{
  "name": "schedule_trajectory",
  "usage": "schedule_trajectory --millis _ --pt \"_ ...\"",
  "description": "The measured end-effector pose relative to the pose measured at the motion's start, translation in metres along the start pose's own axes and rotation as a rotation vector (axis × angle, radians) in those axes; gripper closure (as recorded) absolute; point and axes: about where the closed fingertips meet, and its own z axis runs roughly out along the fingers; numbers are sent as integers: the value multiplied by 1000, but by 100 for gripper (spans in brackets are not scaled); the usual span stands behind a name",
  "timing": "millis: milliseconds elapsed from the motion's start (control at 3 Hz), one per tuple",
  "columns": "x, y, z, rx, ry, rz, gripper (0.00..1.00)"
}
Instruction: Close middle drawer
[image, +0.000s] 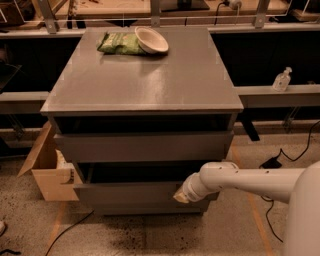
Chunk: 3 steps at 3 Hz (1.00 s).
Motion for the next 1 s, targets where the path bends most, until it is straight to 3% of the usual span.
schedule_trajectory --millis 667,1000 --pt "-35 -34 11 36 -49 -59 100" --pt "-38 -37 10 44 -58 -68 100"
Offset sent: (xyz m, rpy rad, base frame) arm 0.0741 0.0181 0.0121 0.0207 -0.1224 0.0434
